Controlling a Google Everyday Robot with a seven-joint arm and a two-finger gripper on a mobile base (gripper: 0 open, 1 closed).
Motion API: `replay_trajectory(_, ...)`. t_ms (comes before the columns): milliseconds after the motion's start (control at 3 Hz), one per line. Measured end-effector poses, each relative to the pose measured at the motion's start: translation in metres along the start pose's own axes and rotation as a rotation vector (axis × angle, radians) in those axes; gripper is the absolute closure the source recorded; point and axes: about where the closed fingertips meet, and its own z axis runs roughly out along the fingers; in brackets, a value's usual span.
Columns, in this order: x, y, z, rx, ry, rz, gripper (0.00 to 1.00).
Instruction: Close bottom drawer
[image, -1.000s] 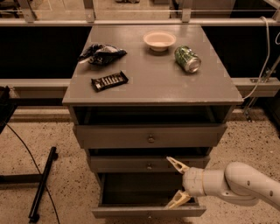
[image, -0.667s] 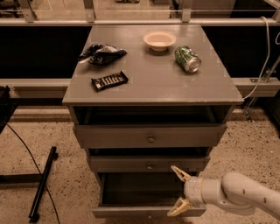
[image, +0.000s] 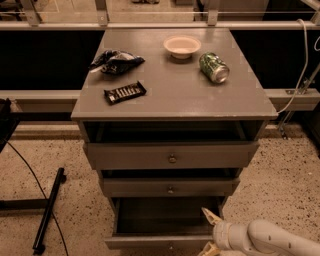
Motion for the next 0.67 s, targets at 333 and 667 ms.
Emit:
replay_trajectory(333, 0.034, 0.007, 0.029, 0.024, -0.053, -0.041, 0.0)
replay_trajectory(667, 0.048, 0.009, 0.046, 0.016, -0.08, -0.031, 0.0)
